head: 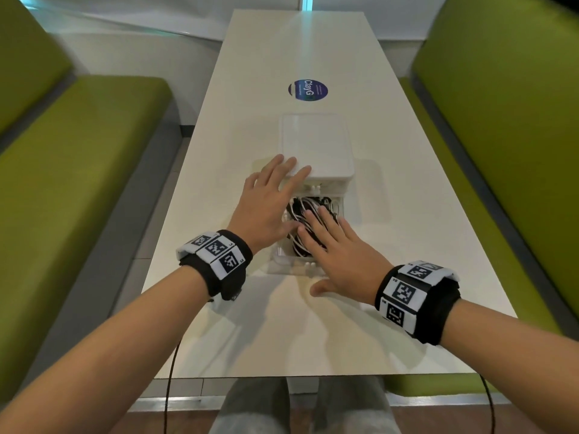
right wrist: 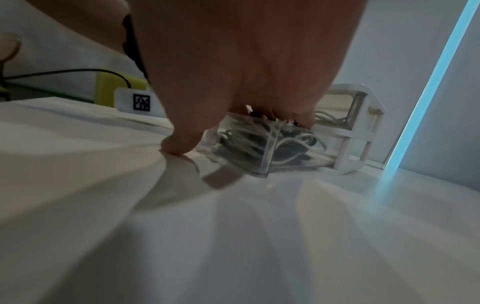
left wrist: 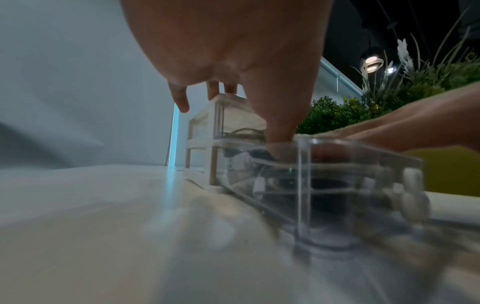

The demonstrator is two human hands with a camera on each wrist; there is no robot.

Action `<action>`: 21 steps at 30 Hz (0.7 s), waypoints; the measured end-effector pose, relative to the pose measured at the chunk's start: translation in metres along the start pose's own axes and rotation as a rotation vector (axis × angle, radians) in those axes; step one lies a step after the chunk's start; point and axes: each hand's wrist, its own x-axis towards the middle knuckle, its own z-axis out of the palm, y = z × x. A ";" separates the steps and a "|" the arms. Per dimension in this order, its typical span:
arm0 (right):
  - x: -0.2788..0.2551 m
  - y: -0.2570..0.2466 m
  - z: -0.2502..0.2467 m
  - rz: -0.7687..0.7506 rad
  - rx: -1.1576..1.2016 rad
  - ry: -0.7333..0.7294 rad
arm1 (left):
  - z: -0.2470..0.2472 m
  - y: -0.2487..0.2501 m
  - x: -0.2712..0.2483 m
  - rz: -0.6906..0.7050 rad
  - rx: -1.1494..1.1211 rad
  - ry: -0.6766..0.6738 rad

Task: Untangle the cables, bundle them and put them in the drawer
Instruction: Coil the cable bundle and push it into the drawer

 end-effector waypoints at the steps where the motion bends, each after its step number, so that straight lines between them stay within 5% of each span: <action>1: 0.002 -0.001 0.001 0.014 0.020 0.009 | -0.003 -0.001 0.002 0.003 0.000 0.003; 8: 0.008 0.004 0.010 0.011 -0.004 0.138 | -0.024 -0.022 0.025 0.103 -0.063 0.044; 12: 0.010 0.007 0.007 -0.029 0.013 0.125 | -0.022 -0.019 0.036 -0.001 -0.250 0.012; 21: 0.014 0.025 -0.004 -0.117 0.015 0.059 | -0.022 -0.017 0.032 -0.030 -0.285 0.026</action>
